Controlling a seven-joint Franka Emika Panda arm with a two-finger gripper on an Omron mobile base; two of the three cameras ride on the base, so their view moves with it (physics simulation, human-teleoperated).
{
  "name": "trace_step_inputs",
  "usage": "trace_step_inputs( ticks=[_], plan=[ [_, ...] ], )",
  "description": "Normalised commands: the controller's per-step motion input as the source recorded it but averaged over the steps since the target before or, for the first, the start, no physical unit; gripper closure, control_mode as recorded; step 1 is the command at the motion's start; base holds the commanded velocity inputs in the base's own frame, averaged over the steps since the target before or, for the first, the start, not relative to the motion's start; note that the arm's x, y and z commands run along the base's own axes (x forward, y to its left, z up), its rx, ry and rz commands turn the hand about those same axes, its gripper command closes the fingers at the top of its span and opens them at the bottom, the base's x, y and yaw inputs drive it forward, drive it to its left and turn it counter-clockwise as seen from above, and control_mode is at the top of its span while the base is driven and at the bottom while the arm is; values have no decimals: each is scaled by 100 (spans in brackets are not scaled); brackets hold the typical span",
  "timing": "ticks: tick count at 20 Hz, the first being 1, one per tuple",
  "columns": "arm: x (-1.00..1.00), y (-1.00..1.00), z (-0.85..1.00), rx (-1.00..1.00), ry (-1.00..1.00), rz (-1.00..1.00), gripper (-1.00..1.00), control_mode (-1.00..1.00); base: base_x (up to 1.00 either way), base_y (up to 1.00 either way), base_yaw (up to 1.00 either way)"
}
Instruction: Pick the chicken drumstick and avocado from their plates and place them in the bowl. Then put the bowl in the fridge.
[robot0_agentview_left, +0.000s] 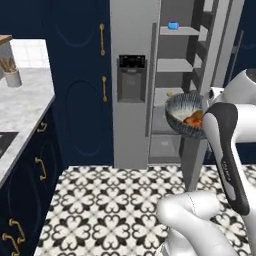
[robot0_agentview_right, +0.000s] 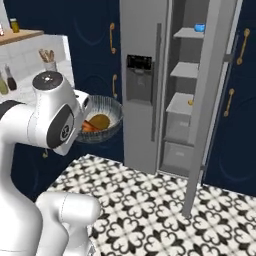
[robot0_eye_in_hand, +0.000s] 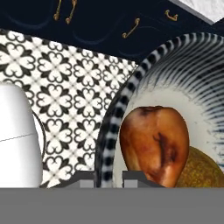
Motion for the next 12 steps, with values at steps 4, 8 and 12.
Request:
trace_step_inputs(
  ticks=[4, 8, 12],
  plan=[
    [0, 0, 0, 0, 0, 0, 100, 100, 97, 4, -34],
    [0, 0, 0, 0, 0, 0, 100, 100, 78, 0, -31],
    [0, 0, 0, 0, 0, 0, 100, 100, 65, 0, -29]
  ],
)
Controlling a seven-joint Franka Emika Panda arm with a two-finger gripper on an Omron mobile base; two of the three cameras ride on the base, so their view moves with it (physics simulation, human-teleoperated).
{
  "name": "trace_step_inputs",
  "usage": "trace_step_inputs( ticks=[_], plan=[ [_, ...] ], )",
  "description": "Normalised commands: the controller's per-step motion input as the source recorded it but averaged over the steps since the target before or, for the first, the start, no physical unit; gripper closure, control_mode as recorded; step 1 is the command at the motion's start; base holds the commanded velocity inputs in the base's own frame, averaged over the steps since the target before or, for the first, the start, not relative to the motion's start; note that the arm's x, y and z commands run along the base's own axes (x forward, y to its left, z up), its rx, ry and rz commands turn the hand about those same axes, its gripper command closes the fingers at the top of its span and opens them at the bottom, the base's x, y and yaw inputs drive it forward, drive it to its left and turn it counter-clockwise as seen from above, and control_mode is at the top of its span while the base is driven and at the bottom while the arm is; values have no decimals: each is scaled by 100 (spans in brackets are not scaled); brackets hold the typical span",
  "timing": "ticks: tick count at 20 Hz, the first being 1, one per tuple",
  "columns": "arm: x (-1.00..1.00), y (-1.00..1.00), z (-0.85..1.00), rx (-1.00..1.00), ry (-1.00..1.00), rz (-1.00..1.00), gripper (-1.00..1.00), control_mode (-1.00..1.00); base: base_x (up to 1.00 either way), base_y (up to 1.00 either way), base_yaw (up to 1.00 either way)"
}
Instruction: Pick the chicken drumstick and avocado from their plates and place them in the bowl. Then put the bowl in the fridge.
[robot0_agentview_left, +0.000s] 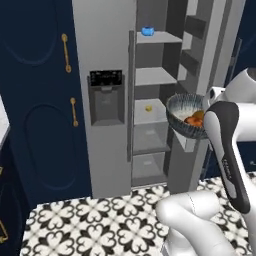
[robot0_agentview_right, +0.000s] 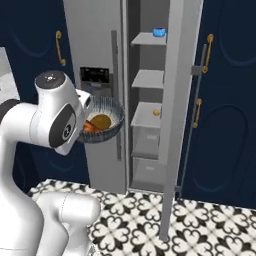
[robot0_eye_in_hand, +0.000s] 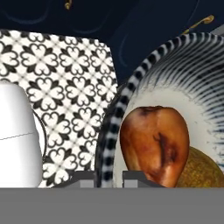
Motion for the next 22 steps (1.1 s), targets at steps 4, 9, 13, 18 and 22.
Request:
trace_step_inputs(
  ticks=[4, 9, 13, 18, 22],
  plan=[
    [0, 0, 0, 0, 0, 0, 100, 100, 44, 7, -30],
    [0, 0, 0, 0, 0, 0, 100, 100, 96, 61, -30],
    [0, 0, 0, 0, 0, 0, 100, 100, 96, 42, -24],
    [0, 0, 0, 0, 0, 0, 100, 100, 91, -9, -13],
    [0, 0, 0, 0, 0, 0, 100, 100, 69, -18, -10]
  ],
)
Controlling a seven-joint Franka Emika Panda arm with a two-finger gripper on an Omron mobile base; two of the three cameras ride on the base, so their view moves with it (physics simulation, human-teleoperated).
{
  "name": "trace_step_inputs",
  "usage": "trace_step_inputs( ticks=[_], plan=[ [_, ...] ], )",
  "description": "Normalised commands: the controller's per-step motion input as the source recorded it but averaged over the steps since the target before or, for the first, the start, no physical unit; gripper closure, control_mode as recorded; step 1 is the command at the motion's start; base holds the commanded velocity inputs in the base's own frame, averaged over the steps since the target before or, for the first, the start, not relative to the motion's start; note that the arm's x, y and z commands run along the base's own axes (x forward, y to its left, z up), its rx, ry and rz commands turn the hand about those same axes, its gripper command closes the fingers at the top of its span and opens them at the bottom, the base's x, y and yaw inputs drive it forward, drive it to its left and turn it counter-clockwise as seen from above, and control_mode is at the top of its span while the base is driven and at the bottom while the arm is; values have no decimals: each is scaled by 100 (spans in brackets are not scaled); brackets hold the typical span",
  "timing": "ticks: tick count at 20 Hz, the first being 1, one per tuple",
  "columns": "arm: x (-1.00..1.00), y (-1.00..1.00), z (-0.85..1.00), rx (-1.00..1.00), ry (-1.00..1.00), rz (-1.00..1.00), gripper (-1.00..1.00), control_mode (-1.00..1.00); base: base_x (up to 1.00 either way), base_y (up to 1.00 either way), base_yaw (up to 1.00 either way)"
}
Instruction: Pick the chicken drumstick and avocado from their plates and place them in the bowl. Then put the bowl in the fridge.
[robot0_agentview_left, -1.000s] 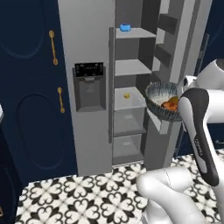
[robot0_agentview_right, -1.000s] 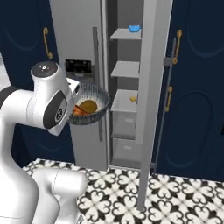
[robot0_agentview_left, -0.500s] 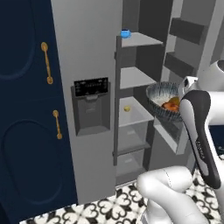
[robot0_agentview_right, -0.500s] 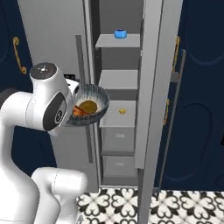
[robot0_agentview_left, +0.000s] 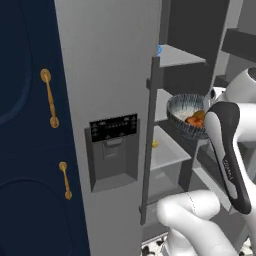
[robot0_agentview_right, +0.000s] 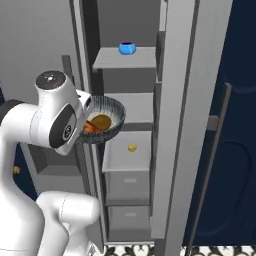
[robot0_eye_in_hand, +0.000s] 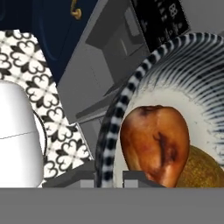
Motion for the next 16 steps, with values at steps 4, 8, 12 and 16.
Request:
trace_step_inputs(
  ticks=[4, 8, 12, 16],
  plan=[
    [0, 0, 0, 0, 0, 0, 100, 100, 3, -49, -7],
    [0, 0, 0, 0, 0, 0, 100, 100, 23, -22, -5],
    [0, 0, 0, 0, 0, 0, 100, 100, 65, 0, 0],
    [0, 0, 0, 0, 0, 0, 100, 100, 56, 0, -2]
  ],
)
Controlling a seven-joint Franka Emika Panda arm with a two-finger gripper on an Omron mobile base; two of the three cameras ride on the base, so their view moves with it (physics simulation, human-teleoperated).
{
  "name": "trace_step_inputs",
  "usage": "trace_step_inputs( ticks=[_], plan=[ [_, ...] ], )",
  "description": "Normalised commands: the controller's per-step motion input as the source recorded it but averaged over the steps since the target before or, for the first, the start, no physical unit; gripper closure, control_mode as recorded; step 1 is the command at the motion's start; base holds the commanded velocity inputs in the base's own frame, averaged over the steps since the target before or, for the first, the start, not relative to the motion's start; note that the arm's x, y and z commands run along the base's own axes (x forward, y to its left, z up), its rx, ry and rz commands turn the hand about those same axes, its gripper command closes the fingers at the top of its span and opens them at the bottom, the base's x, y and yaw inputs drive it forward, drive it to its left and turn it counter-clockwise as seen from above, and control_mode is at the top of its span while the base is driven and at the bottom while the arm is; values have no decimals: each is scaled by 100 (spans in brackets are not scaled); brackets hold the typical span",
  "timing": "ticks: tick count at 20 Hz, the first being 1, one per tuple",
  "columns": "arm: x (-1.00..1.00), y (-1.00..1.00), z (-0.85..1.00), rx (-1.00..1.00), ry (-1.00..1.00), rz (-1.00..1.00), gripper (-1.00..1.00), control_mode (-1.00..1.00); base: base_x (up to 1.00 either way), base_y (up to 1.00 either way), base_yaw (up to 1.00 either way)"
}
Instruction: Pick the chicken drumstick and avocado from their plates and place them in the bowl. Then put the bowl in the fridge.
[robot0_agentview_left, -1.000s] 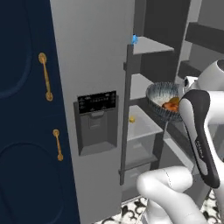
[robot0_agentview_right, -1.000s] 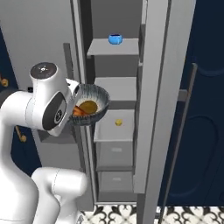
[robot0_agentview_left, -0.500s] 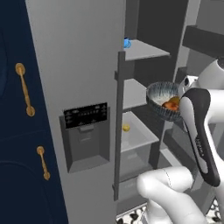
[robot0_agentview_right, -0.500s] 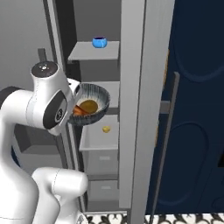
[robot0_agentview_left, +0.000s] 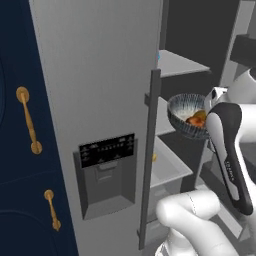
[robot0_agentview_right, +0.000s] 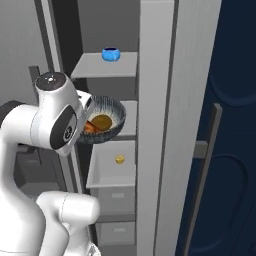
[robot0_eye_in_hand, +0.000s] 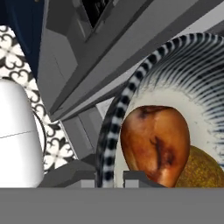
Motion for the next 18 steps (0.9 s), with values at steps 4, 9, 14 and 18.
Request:
trace_step_inputs(
  ticks=[4, 9, 14, 18],
  plan=[
    [68, -14, -8, 0, -4, 0, 100, -100, 0, 0, 0],
    [75, -1, -29, 0, -7, 9, 100, -100, 0, 0, 0],
    [84, 0, -48, 0, -6, 7, 100, -100, 0, 0, 0],
    [70, 0, -55, 0, -5, 5, 100, -100, 0, 0, 0]
  ],
)
